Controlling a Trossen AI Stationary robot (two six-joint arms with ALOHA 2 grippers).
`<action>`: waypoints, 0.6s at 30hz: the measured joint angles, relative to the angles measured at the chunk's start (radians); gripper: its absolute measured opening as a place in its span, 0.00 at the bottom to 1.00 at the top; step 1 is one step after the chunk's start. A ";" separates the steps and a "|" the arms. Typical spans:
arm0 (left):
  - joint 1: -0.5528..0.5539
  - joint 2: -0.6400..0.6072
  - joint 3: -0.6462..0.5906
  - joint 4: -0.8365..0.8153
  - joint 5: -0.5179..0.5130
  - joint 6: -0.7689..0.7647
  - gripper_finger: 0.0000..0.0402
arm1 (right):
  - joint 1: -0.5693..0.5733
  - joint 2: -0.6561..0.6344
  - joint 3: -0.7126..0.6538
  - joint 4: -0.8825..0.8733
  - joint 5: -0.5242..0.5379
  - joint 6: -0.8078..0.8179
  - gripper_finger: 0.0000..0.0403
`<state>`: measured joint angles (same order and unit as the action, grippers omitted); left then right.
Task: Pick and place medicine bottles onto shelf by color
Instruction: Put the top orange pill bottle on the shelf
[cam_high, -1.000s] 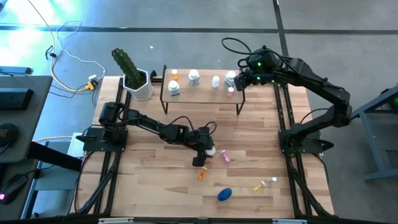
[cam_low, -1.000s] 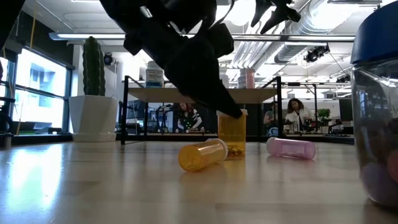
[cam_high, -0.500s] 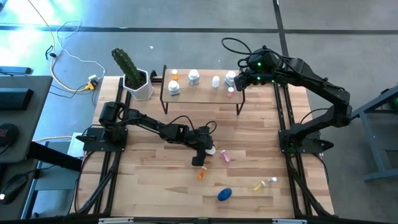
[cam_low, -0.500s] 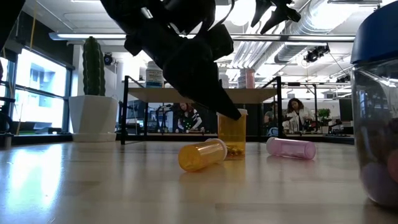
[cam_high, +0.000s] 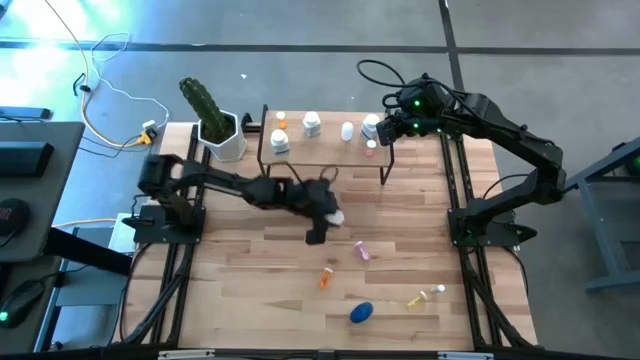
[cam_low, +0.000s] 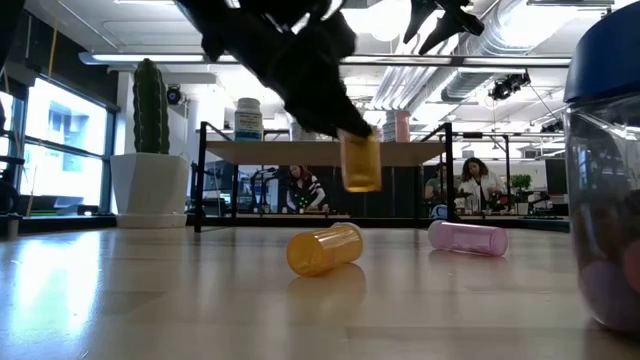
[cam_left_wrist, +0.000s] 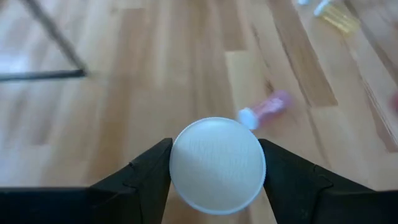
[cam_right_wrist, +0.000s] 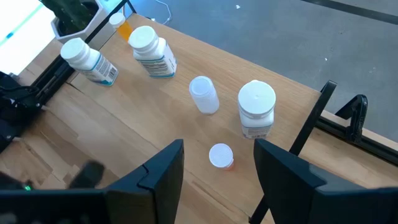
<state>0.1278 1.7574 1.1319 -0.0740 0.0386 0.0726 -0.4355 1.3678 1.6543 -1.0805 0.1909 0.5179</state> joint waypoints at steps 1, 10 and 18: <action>0.015 -0.025 -0.001 -0.022 -0.002 0.005 0.52 | 0.000 0.000 0.000 0.000 0.000 0.000 0.46; 0.166 -0.257 0.026 -0.207 -0.046 0.010 0.52 | 0.000 0.000 0.000 0.000 0.000 0.001 0.46; 0.296 -0.359 0.054 -0.244 -0.153 0.008 0.52 | 0.000 0.000 0.000 0.000 -0.036 -0.001 0.46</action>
<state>0.4239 1.3982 1.1858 -0.3177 -0.1148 0.0810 -0.4355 1.3678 1.6543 -1.0801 0.1551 0.5173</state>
